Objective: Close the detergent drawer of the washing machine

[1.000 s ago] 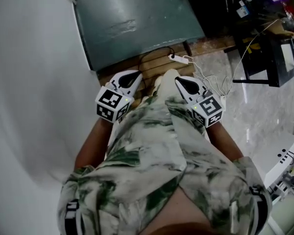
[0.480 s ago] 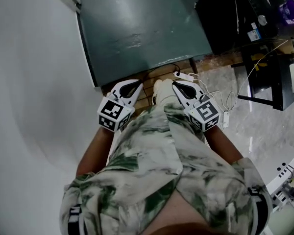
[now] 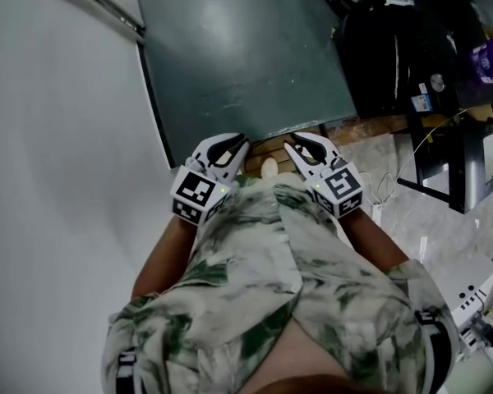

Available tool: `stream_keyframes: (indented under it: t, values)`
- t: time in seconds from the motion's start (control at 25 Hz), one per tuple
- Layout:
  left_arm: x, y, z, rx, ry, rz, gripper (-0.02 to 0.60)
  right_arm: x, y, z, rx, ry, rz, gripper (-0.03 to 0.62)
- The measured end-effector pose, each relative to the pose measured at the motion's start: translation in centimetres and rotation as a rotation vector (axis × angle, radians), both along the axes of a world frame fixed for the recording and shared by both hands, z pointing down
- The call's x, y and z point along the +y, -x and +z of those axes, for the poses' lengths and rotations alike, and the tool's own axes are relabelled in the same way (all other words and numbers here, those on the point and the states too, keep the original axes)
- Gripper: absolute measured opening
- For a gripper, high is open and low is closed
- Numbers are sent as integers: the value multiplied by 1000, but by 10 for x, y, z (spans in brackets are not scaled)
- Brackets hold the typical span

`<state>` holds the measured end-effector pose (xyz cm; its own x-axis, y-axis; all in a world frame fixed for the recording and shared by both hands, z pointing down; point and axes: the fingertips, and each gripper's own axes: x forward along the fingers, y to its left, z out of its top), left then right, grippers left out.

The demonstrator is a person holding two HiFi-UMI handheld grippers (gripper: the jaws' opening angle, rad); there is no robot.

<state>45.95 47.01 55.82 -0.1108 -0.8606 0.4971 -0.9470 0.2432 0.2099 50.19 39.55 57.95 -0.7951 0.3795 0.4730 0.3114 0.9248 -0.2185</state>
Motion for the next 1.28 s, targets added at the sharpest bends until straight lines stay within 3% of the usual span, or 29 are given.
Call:
stream_keyframes:
  t: [0.2, 0.48, 0.8, 0.96, 1.28]
  values:
    - [-16, 60, -14, 21, -15, 19, 29, -15, 63, -11, 9, 8, 19, 94]
    - [-34, 189, -5, 42, -46, 100, 78, -28, 190, -5, 52, -15, 84, 91]
    - [-27, 335, -81, 53, -41, 230, 80, -21, 332, -87, 70, -3, 190, 77]
    - [-30, 388, -107, 39, -16, 277, 80, -29, 366, -120, 76, -11, 237, 77]
    - [-96, 441, -123, 57, -69, 314, 80, -91, 409, -127, 82, -36, 343, 77]
